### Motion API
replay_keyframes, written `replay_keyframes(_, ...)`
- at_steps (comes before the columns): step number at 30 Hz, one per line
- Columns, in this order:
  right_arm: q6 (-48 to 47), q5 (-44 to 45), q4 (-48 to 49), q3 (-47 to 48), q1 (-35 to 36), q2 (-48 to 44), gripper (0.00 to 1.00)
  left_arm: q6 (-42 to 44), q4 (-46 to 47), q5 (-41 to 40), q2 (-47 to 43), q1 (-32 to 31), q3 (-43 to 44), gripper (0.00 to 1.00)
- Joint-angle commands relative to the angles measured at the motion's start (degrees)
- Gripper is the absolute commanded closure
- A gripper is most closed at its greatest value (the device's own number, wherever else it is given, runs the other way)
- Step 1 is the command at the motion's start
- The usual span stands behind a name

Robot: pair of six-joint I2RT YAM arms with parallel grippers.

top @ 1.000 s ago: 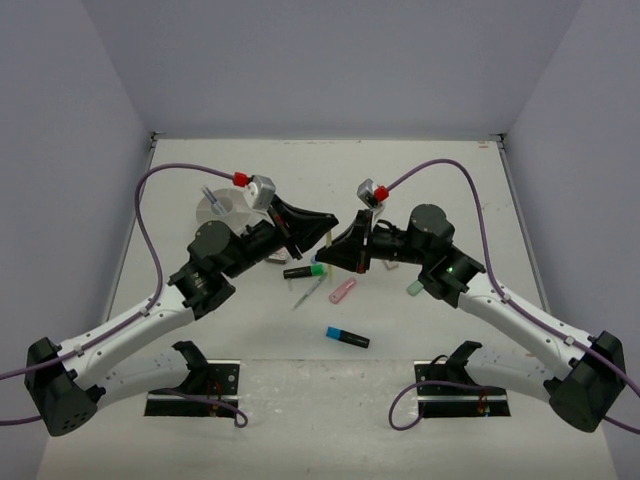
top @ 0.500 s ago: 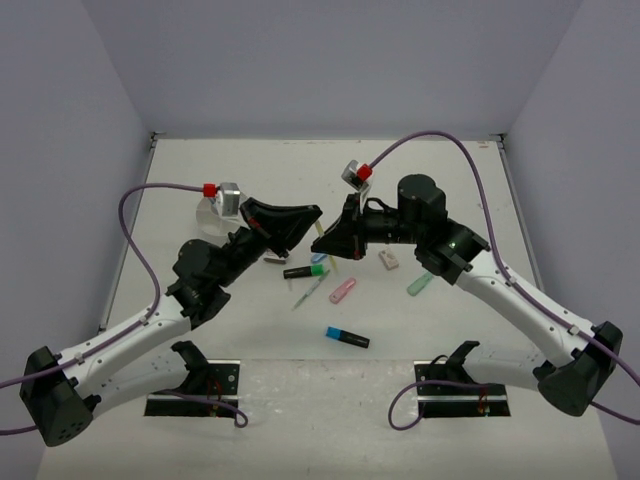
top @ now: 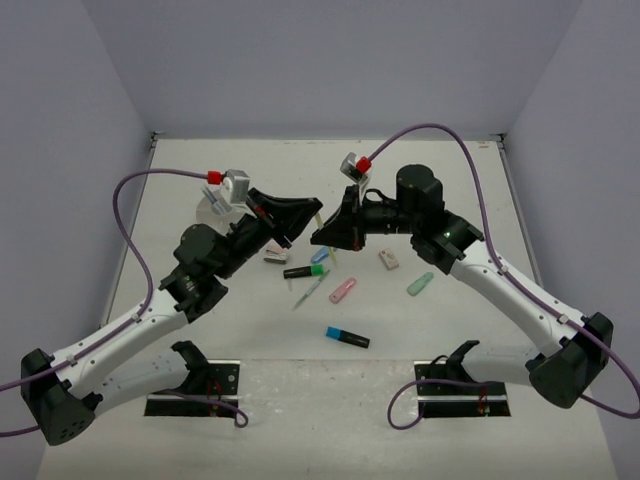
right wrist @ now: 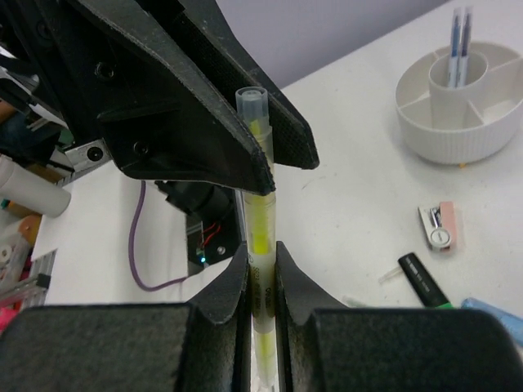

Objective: Sort the stationery into containers
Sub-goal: Close the pen cap on the pen.

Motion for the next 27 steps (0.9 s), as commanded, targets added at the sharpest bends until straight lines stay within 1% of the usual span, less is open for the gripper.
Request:
replay_keyframes(1,1.62,-0.8,18.38,-5.02,-2.01,-4.15,1.0,8.84,-23.35,2.55,1.79,-1.91,8.3,0.9)
replay_keyframes(3,1.85,-1.73,19.1,-7.32,-1.98,-4.97,1.0,9.96,-24.82,2.44,2.57,-1.9,11.82,0.71)
replay_keyframes(4,2.02,-2.02,19.44,-8.34,-1.9,-5.48,1.0,10.47,-25.46,2.86,3.42,-1.85,13.77,0.56)
replay_keyframes(5,2.12,-2.24,19.7,-9.22,-1.82,-5.93,1.0,10.85,-25.93,3.21,4.3,-1.82,15.67,0.45)
replay_keyframes(7,1.83,-2.39,19.7,-10.46,-1.75,-6.66,1.0,11.08,-25.85,3.81,6.32,-1.75,18.82,0.42)
replay_keyframes(11,1.34,-1.16,19.14,-11.98,-1.83,-8.05,1.0,10.99,-25.11,5.85,9.49,-1.55,21.71,0.55)
replay_keyframes(13,1.01,-0.41,18.64,-12.32,-1.75,-8.39,1.0,10.41,-24.35,7.28,10.09,-1.3,22.39,0.67)
replay_keyframes(14,0.84,-0.07,18.47,-12.49,-1.83,-8.64,1.0,10.32,-23.93,7.63,10.1,-1.3,22.64,0.69)
replay_keyframes(15,0.83,0.73,18.39,-12.72,-1.77,-8.8,1.0,10.24,-24.11,8.08,10.38,-1.23,22.8,0.76)
replay_keyframes(18,0.74,2.07,18.02,-13.03,-1.75,-9.8,1.0,10.22,-25.39,8.73,10.27,-1.12,22.92,0.81)
replay_keyframes(20,0.74,2.81,18.01,-13.02,-1.75,-10.17,1.0,10.21,-25.66,9.81,9.86,-1.11,22.35,0.82)
replay_keyframes(21,0.74,3.23,17.95,-12.9,-1.75,-10.28,1.0,10.09,-25.72,10.29,9.4,-1.06,21.94,0.87)
replay_keyframes(23,1.07,3.66,18.1,-12.46,-1.75,-10.45,1.0,9.64,-25.66,11.01,8.83,-0.95,20.77,1.0)
replay_keyframes(27,2.04,5.03,19.32,-11.31,-1.75,-10.85,1.0,8.07,-24.53,12.55,8.6,-0.95,17.61,1.0)
